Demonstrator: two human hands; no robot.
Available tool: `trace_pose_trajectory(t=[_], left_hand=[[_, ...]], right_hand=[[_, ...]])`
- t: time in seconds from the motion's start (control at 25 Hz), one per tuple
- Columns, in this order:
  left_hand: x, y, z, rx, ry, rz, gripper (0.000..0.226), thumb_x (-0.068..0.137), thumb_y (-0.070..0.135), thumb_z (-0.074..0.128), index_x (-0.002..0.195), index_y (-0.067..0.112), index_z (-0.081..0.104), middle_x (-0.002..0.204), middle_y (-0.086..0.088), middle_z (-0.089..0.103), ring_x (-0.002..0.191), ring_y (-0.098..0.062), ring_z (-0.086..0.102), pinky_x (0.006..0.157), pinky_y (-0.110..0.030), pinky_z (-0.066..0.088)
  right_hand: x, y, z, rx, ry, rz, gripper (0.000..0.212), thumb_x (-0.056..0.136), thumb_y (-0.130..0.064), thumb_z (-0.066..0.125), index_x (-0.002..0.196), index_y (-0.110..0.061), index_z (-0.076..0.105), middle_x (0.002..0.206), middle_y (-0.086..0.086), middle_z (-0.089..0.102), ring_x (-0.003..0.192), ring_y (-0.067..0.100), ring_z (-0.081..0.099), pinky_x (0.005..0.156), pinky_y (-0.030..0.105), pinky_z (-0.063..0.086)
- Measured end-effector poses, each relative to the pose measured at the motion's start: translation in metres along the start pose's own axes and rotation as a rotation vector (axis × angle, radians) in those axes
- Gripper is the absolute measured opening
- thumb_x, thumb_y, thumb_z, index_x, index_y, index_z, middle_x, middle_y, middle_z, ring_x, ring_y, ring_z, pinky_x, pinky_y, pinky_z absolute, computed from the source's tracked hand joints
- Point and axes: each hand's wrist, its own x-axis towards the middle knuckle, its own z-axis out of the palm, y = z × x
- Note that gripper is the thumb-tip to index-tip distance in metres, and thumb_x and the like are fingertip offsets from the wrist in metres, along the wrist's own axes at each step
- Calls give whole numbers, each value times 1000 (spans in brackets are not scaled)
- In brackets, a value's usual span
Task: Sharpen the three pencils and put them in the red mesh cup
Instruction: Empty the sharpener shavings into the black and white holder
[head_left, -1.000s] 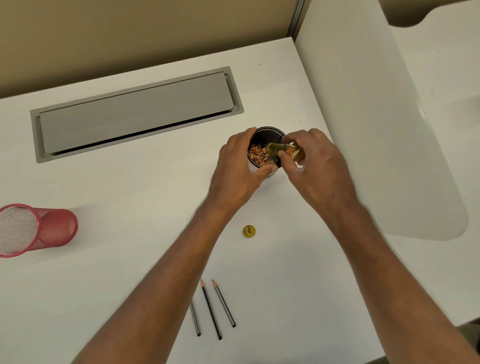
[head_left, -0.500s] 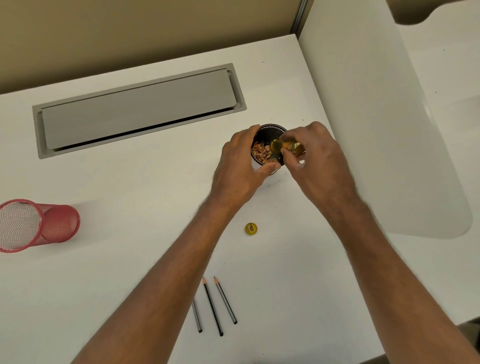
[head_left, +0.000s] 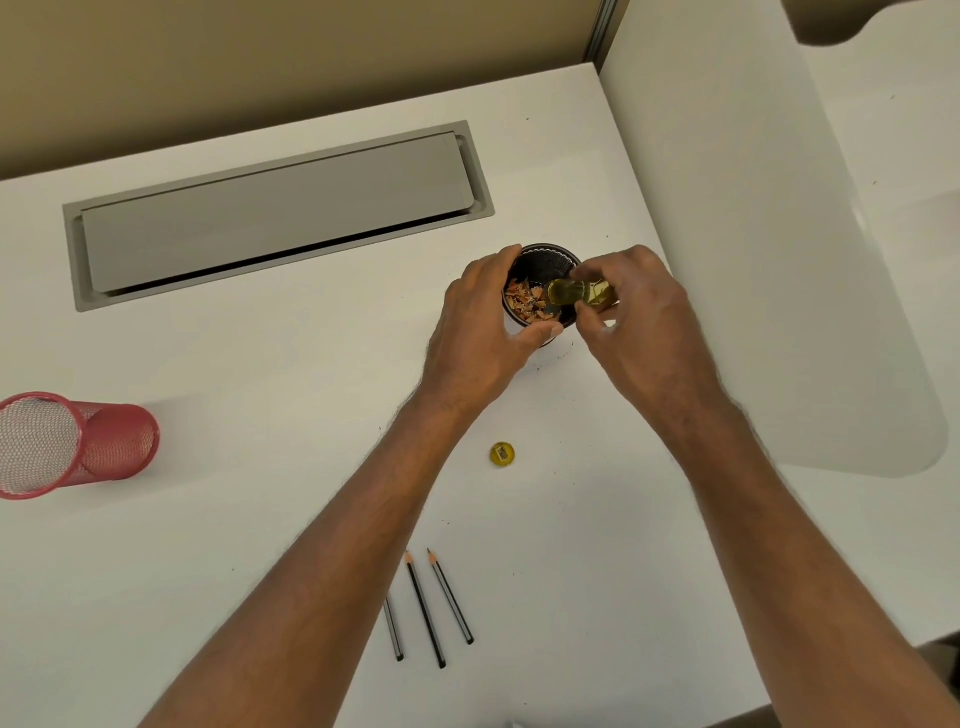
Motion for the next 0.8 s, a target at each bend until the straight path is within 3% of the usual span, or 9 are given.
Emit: trace_pose_trajectory(t=[0.2, 0.32, 0.4, 0.48, 0.56, 0.64, 0.72, 0.8], left_hand=[[1, -3, 3, 20, 5, -1, 84, 83, 47, 78, 153, 28, 35, 153, 4, 44, 141, -19, 38, 101, -30, 37], [-4, -3, 1, 97, -12, 8, 86, 86, 50, 74, 156, 29, 27, 158, 4, 37, 144, -19, 33, 102, -30, 35], [-12, 2, -4, 86, -5, -3, 86, 89, 50, 71, 158, 30, 23, 162, 4, 31, 148, -18, 28, 103, -28, 28], [-27, 10, -11, -17, 62, -10, 75, 92, 47, 69, 155, 30, 32, 159, 6, 36, 146, -15, 30, 107, -26, 30], [-48, 18, -20, -170, 147, -25, 52, 93, 44, 68, 141, 31, 53, 141, 11, 52, 129, -7, 48, 98, -26, 45], [-68, 26, -29, -397, 112, -76, 31, 92, 41, 67, 121, 30, 68, 118, 15, 67, 103, 2, 59, 81, -22, 48], [-87, 28, -36, -576, 10, -117, 23, 92, 34, 70, 113, 26, 74, 106, 11, 74, 92, -1, 62, 79, -23, 50], [-104, 27, -40, -598, -6, -131, 22, 91, 27, 73, 113, 23, 75, 104, 10, 76, 89, -2, 62, 78, -23, 51]], right_hand=[[-5, 6, 2, 150, 61, 51, 29, 92, -10, 71, 119, -21, 67, 120, 0, 62, 94, 10, 67, 80, 26, 61], [-15, 3, -2, 558, 96, 251, 29, 86, -12, 74, 105, -32, 65, 107, -15, 69, 89, 0, 69, 72, 17, 56], [-27, -3, -4, 895, 67, 349, 30, 80, -8, 76, 100, -28, 65, 101, -12, 70, 88, 8, 71, 81, 26, 58], [-43, -8, -4, 1222, 21, 408, 31, 77, -5, 79, 98, -22, 66, 103, -1, 69, 96, 20, 72, 94, 37, 59], [-62, -16, -1, 1443, -39, 456, 31, 79, -3, 80, 100, -19, 65, 110, 10, 67, 105, 28, 72, 95, 36, 58], [-80, -24, 6, 1490, -75, 498, 28, 85, -1, 78, 100, -20, 64, 112, 11, 68, 112, 30, 71, 93, 35, 58], [-97, -31, 12, 1463, -104, 518, 25, 89, -3, 77, 100, -21, 64, 111, 8, 71, 115, 29, 71, 93, 35, 58], [-114, -37, 18, 1405, -135, 510, 22, 89, -7, 79, 99, -21, 64, 108, 5, 73, 109, 25, 72, 93, 36, 58]])
